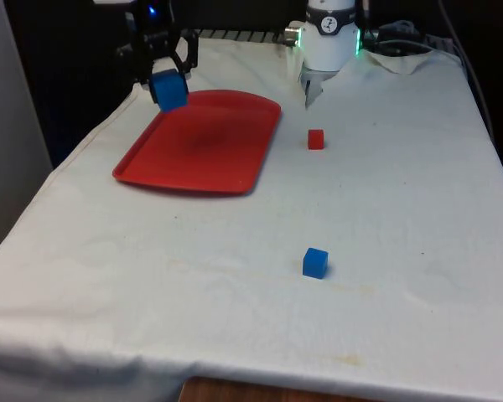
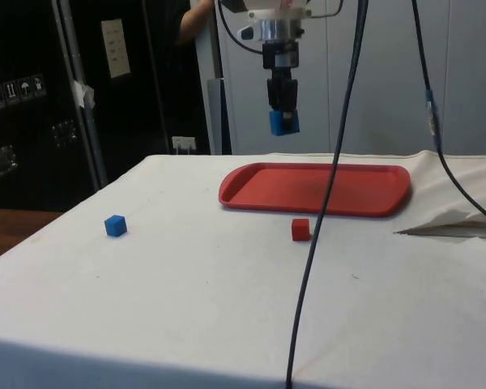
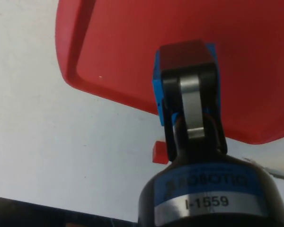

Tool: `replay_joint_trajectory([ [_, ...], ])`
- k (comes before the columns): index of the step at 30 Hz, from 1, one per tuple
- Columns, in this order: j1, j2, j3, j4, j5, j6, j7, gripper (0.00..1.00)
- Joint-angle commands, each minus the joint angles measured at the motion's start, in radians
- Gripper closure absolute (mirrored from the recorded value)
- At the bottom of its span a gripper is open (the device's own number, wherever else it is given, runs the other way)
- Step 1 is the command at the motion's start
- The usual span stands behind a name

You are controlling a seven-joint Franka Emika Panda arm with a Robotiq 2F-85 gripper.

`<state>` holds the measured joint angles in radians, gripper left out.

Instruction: Pick up the largest block and place it onto the tray.

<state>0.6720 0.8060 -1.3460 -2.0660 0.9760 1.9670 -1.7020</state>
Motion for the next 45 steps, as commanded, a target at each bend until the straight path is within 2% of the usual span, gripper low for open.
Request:
replay_joint_trajectory([
  [1,0.012,0.002,0.000,-0.015,0.011,0.024,-0.010,1.00],
  [4,0.014,0.002,0.020,-0.034,0.012,0.047,-0.021,1.00],
  [5,0.002,0.000,0.015,-0.016,0.002,0.019,-0.009,1.00],
  [6,0.014,0.001,0.024,-0.038,0.012,0.052,-0.024,1.00],
  [15,0.012,0.001,0.077,-0.081,0.017,0.106,-0.051,1.00],
  [16,0.003,0.000,0.076,-0.070,0.005,0.085,-0.042,1.00],
  [17,0.012,0.001,0.082,-0.084,0.017,0.111,-0.053,1.00],
  [22,0.014,0.000,0.105,-0.104,0.017,0.137,-0.060,1.00],
  [25,0.020,-0.001,0.124,-0.119,0.018,0.154,-0.059,1.00],
  [26,0.005,0.000,0.127,-0.106,0.005,0.133,-0.053,1.00],
  [27,0.023,-0.001,0.128,-0.123,0.018,0.160,-0.058,1.00],
  [32,0.036,-0.008,0.154,-0.140,0.019,0.186,-0.048,1.00],
  [33,0.020,-0.007,0.160,-0.128,0.007,0.166,-0.046,1.00],
  [34,0.037,-0.009,0.159,-0.143,0.020,0.190,-0.047,1.00],
  [41,0.039,-0.010,0.205,-0.165,0.032,0.228,-0.045,1.00],
  [42,0.026,-0.011,0.204,-0.153,0.019,0.206,-0.044,1.00],
  [43,0.038,-0.011,0.211,-0.167,0.033,0.233,-0.044,1.00],
  [45,0.037,-0.014,0.222,-0.175,0.030,0.245,-0.047,1.00],
])
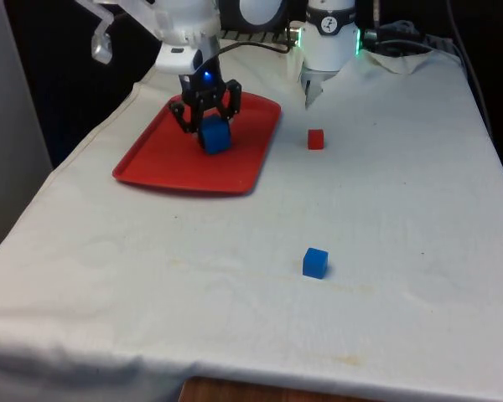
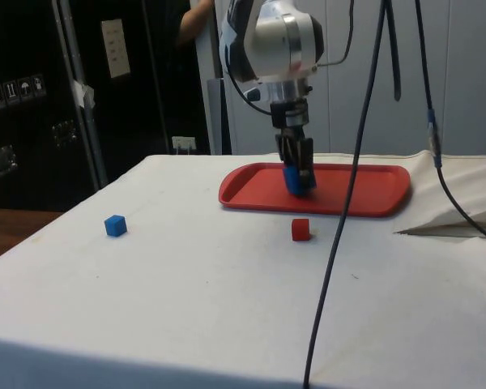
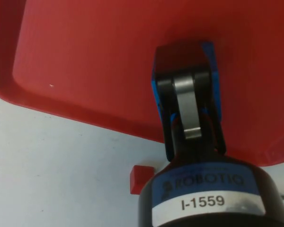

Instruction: Pick up the largest block and place it onto the tray.

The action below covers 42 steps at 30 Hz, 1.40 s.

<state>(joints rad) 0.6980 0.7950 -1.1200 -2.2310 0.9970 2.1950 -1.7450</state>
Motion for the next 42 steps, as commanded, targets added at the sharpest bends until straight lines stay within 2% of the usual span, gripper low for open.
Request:
replay_joint_trajectory([
  [1,0.010,-0.004,-0.001,-0.012,0.008,0.019,-0.004,1.00],
  [4,0.006,-0.003,0.000,-0.009,0.004,0.014,-0.003,1.00],
  [5,0.000,0.000,0.004,-0.004,0.000,0.004,-0.001,1.00],
  [6,0.004,-0.003,0.001,-0.007,0.003,0.011,-0.002,1.00],
  [10,0.002,-0.001,0.003,-0.005,0.002,0.008,-0.002,1.00],
  [11,0.002,-0.001,0.003,-0.005,0.002,0.007,-0.002,0.93],
  [12,0.001,-0.001,0.003,-0.004,0.001,0.006,-0.001,0.75],
  [14,-0.001,0.000,0.004,-0.003,0.000,0.003,-0.001,0.55],
  [15,0.001,-0.001,0.003,-0.004,0.001,0.005,-0.001,0.55],
  [18,0.000,0.000,0.004,-0.004,0.001,0.004,-0.001,0.25],
  [19,0.000,0.000,0.004,-0.003,0.000,0.004,-0.001,0.05],
  [20,-0.001,0.000,0.004,-0.003,0.000,0.003,-0.001,0.01],
  [27,-0.001,0.000,0.005,-0.003,0.000,0.003,-0.001,0.00],
  [29,0.008,-0.012,-0.013,0.000,-0.011,-0.006,0.004,0.00],
  [30,-0.003,-0.001,0.003,0.002,0.000,0.001,-0.002,0.00],
  [31,0.011,-0.017,-0.019,0.001,-0.013,-0.010,0.005,0.00],
  [35,0.023,-0.042,-0.040,0.007,-0.035,-0.023,0.017,0.00],
  [37,0.025,-0.058,-0.045,0.009,-0.049,-0.024,0.024,0.00],
  [38,0.003,-0.050,-0.019,0.013,-0.029,-0.015,0.010,0.00],
  [39,0.025,-0.065,-0.046,0.009,-0.055,-0.024,0.028,0.00],
  [42,0.026,-0.091,-0.050,0.011,-0.081,-0.024,0.042,0.00],
])
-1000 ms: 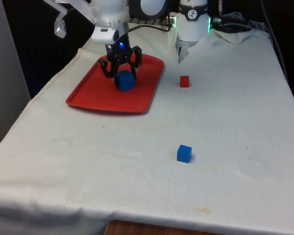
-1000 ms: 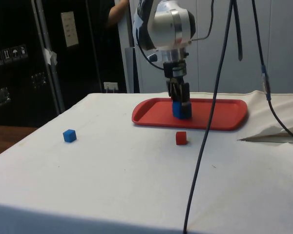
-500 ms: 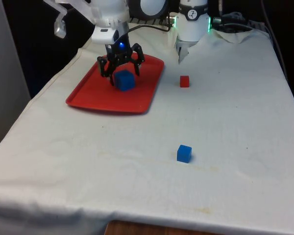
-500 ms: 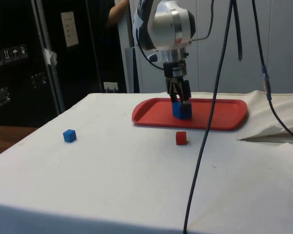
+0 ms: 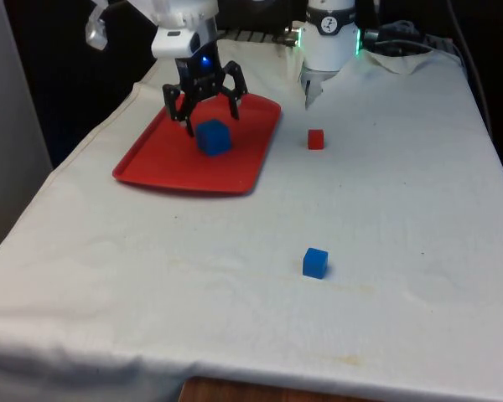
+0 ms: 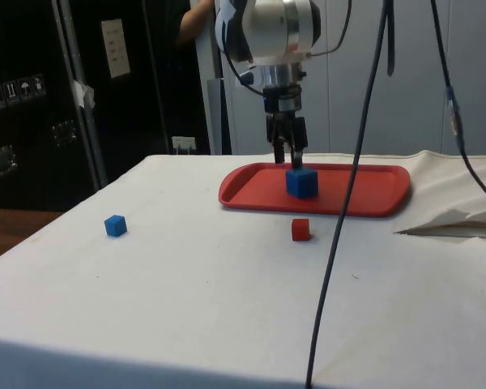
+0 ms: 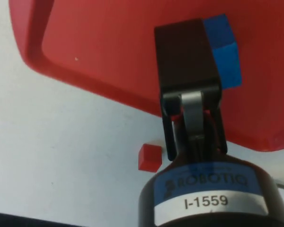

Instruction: Pick up the largest block and place it onto the tray.

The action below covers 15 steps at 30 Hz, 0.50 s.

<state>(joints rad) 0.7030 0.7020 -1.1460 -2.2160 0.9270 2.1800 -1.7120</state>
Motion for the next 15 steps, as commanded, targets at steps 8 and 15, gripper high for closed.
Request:
replay_joint_trajectory([
  [8,0.023,-0.077,-0.033,0.002,-0.084,-0.008,0.050,0.00],
  [15,0.024,-0.128,-0.037,0.007,-0.130,-0.009,0.076,0.00],
])
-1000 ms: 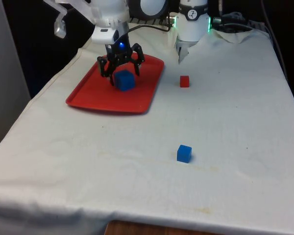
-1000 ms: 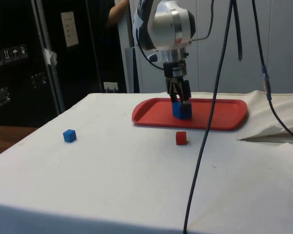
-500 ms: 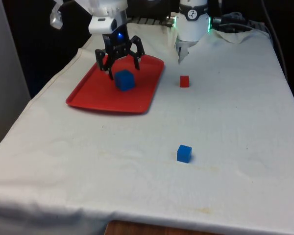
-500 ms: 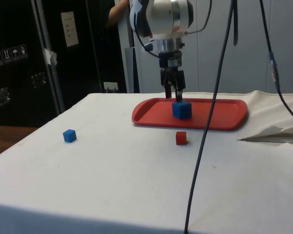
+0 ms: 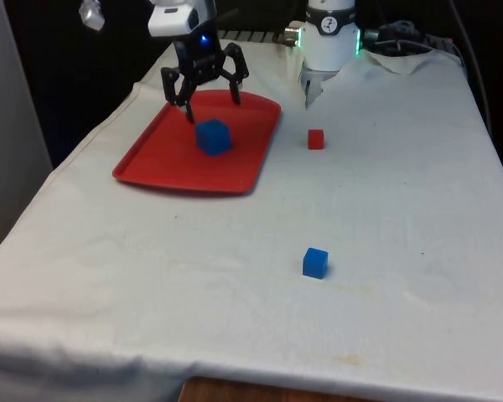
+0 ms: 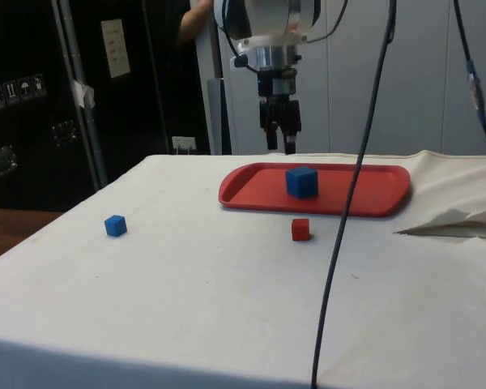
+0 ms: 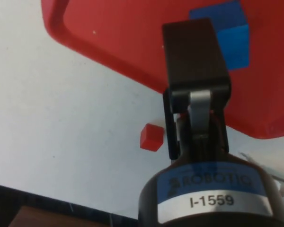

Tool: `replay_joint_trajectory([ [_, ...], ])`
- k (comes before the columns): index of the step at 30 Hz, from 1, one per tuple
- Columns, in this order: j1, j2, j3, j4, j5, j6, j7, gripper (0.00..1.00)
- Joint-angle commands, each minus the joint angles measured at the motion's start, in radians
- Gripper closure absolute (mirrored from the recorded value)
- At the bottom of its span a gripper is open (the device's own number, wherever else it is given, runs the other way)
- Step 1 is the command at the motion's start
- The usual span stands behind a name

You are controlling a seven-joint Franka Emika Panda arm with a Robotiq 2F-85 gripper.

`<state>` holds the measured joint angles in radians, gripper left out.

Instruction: Pick up the largest block and place it onto the tray.

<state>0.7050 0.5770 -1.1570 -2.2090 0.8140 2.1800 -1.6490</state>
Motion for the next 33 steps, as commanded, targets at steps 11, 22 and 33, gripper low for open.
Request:
replay_joint_trajectory([
  [11,0.020,-0.098,-0.031,0.015,-0.103,-0.016,0.061,0.00],
  [22,0.019,-0.178,-0.029,0.033,-0.175,-0.029,0.108,0.00],
  [33,-0.001,-0.236,-0.004,0.050,-0.215,-0.051,0.136,0.00],
])
